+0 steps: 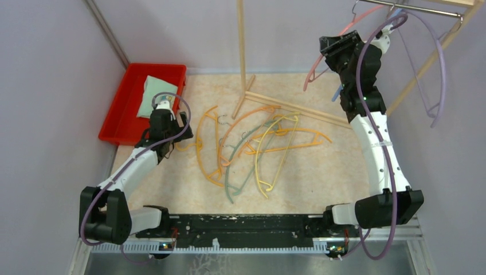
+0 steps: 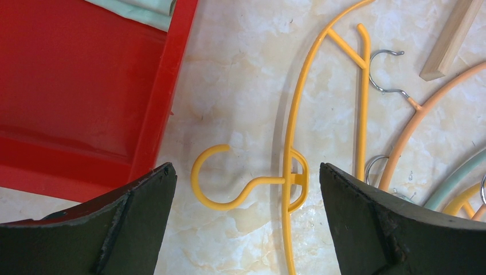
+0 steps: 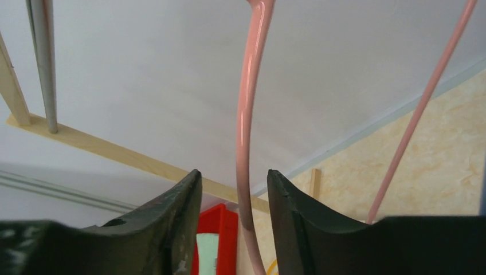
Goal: Organize the hangers
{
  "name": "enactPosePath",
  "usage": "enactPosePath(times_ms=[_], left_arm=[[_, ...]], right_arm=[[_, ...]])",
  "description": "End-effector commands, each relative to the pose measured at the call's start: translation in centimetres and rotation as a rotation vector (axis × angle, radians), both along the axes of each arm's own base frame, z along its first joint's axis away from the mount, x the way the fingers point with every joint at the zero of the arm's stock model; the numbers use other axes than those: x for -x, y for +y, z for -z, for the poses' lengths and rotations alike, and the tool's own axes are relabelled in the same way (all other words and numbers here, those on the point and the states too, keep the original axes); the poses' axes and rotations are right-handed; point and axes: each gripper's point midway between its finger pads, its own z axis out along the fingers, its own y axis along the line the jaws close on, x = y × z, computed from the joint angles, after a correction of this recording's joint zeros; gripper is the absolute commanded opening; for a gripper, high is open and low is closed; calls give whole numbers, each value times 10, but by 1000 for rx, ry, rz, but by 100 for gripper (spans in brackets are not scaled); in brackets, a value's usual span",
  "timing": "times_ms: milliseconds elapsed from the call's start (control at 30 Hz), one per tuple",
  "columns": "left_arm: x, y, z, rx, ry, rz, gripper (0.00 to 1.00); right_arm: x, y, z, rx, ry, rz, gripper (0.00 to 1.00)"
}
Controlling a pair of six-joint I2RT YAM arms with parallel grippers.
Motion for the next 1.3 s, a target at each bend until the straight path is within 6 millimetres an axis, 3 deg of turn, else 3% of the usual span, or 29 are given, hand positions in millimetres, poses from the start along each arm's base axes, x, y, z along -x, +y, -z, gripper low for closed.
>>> enactPosePath(times_ms=[0, 67, 200, 400, 667, 800, 867, 1000, 1033, 1100, 1267], left_arm=[[-8, 0, -16, 8, -51, 1, 100], [-8, 0, -16, 9, -53, 1, 100], [-8, -1, -16, 14, -52, 3, 100], [-11, -2, -17, 16, -59, 9, 100], [-19, -6, -10, 20, -37, 16, 100], [-22, -6, -7, 20, -35, 17, 100], [-24, -7, -7, 21, -33, 22, 100], [-29, -9, -6, 23, -31, 26, 100], [-30, -9, -5, 23, -30, 26, 100], [-32, -10, -4, 25, -25, 26, 100], [-32, -10, -2, 26, -20, 22, 100]], right_arm=[[12, -2, -28, -15, -49, -11, 56], [18, -3, -36, -9, -66, -10, 65], [34, -7, -49, 10, -82, 5, 71], [74, -20, -58, 103, -76, 48, 83], [121, -27, -50, 245, -74, 44, 85], [153, -17, -74, 301, -233, -15, 80], [171, -6, -94, 331, -335, -69, 75], [184, 30, -117, 386, -455, -267, 34], [183, 42, -116, 394, -460, -341, 30], [178, 67, -110, 405, -446, -497, 25], [165, 139, -58, 545, -304, -752, 23]])
